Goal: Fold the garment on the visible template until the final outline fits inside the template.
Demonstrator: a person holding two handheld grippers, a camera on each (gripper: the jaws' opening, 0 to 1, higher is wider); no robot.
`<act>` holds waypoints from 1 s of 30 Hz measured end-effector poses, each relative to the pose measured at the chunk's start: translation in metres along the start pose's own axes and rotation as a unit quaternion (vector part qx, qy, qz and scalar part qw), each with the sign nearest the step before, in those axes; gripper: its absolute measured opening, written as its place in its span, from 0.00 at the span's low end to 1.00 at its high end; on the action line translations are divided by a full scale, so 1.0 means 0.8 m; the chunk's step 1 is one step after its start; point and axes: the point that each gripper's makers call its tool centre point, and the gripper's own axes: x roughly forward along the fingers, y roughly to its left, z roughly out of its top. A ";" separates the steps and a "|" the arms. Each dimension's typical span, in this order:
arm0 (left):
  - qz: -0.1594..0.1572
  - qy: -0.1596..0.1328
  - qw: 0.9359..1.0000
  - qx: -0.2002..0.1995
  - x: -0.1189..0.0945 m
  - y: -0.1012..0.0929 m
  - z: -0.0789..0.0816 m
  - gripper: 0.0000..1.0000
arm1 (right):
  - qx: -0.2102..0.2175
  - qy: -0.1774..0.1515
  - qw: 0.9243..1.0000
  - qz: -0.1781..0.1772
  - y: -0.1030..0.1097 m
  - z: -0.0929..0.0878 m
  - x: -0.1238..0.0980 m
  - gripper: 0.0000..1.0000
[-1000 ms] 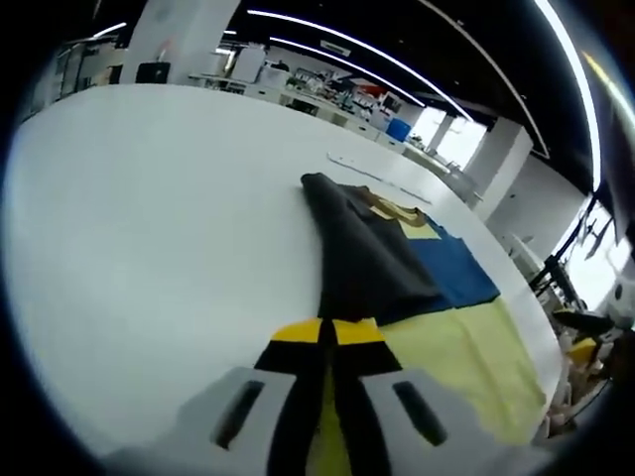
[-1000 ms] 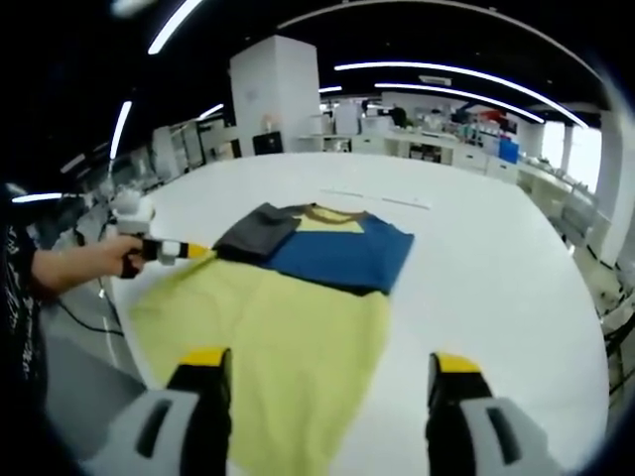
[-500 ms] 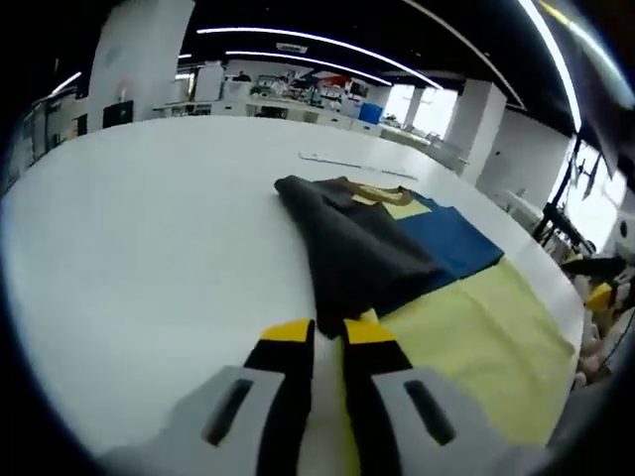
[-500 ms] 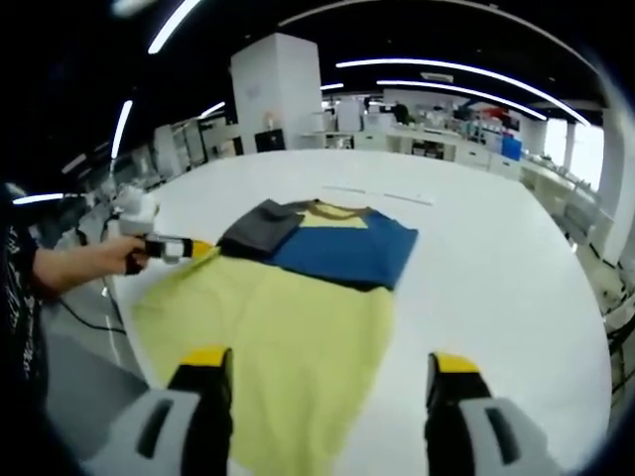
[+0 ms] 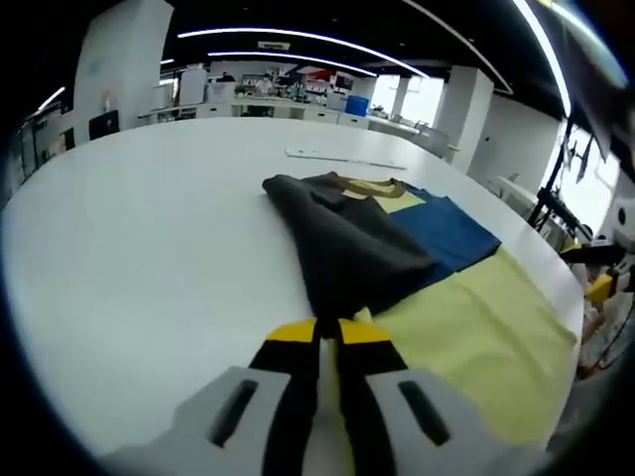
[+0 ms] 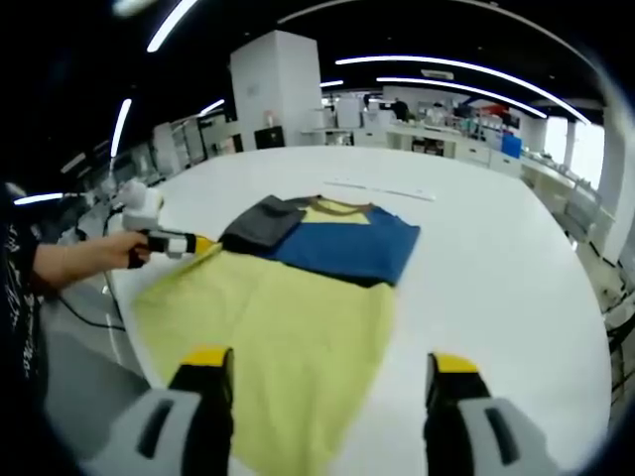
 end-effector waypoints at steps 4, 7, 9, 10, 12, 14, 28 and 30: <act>0.007 -0.003 1.000 0.007 -0.005 0.003 0.003 0.00 | -0.002 0.001 1.000 0.000 -0.003 -0.001 -0.001 0.78; 0.019 -0.015 0.999 0.036 -0.015 0.008 0.014 0.00 | -0.001 -0.002 1.000 0.000 -0.003 0.001 -0.003 0.78; 0.012 -0.022 0.999 0.037 -0.019 0.008 0.024 0.00 | -0.001 0.000 1.000 0.000 -0.001 0.000 -0.003 0.78; 0.010 -0.028 0.999 0.037 -0.021 0.009 0.028 0.00 | -0.003 0.001 1.000 0.000 0.000 0.000 -0.003 0.78; 0.011 -0.036 0.999 0.035 -0.028 0.011 0.036 0.00 | -0.003 0.003 1.000 0.001 -0.001 -0.001 -0.001 0.78; 0.012 -0.046 0.998 0.033 -0.034 0.019 0.044 0.00 | -0.004 0.002 1.000 0.003 0.003 0.000 -0.001 0.78; 0.065 -0.089 0.993 0.030 -0.076 0.085 0.083 0.00 | -0.010 -0.002 1.000 0.006 0.004 0.004 -0.002 0.79; 0.074 -0.091 0.993 0.030 -0.081 0.094 0.087 0.00 | -0.010 -0.002 1.000 0.005 0.006 0.004 -0.004 0.79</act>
